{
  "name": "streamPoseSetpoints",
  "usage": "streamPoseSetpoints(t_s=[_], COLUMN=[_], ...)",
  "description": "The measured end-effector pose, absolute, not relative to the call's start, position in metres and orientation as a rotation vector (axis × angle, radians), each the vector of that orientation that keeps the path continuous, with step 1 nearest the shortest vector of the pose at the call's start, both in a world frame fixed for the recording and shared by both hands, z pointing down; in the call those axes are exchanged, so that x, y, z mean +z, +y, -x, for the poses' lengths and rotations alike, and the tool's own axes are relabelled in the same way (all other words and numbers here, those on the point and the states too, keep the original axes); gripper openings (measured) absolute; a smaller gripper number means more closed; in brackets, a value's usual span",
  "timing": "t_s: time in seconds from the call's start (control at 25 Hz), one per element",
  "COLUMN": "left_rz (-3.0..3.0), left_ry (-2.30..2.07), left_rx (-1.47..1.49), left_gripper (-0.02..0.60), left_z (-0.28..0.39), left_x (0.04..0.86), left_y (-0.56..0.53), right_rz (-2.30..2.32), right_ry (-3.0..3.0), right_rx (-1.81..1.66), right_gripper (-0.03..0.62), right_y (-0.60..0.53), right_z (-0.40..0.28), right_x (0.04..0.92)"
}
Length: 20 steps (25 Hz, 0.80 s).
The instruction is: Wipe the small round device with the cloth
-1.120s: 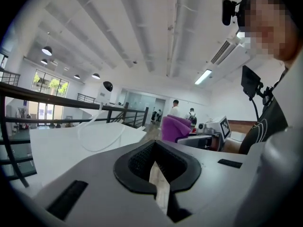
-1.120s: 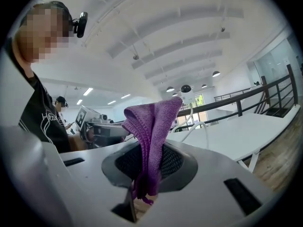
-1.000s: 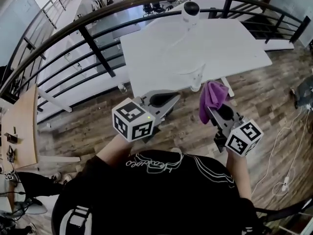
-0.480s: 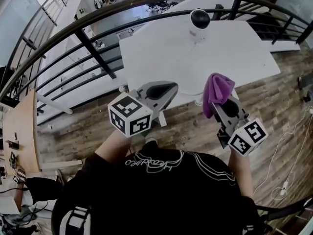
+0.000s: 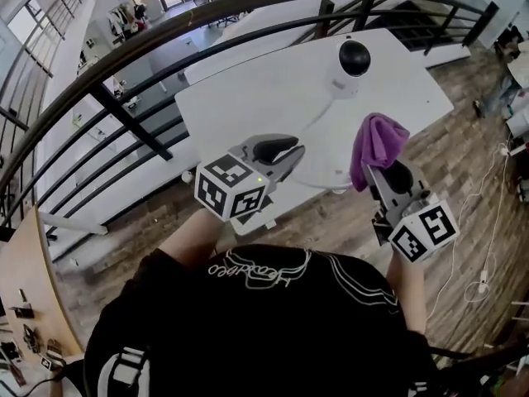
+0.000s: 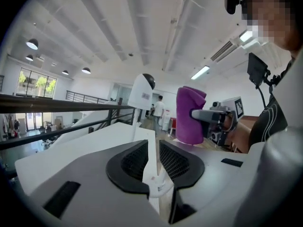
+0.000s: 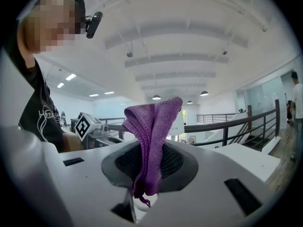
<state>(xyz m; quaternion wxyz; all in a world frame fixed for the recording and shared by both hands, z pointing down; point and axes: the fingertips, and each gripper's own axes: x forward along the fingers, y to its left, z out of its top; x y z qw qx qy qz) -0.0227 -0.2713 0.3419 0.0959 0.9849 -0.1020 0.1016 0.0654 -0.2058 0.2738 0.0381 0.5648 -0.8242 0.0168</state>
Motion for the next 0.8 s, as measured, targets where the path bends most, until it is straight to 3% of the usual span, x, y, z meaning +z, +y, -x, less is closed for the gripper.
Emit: streamPoseSetpoints(t_s=[0.24,0.8], left_rz=[-2.932,-2.880], left_ry=[-0.145,0.067], left_rx=[0.359,0.411], left_gripper=[0.109,0.110], left_z=[0.015,0.001], left_x=[0.366,0.396], left_y=[-0.298,-0.314], right_rz=[-1.877,-2.010], right_ry=[-2.334,-2.002], right_rx=[-0.107,-0.488], right_gripper=[0.066,0.066], right_y=[-0.230,-0.267], right_z=[-0.054,-0.048], right_x=[0.251,0.183])
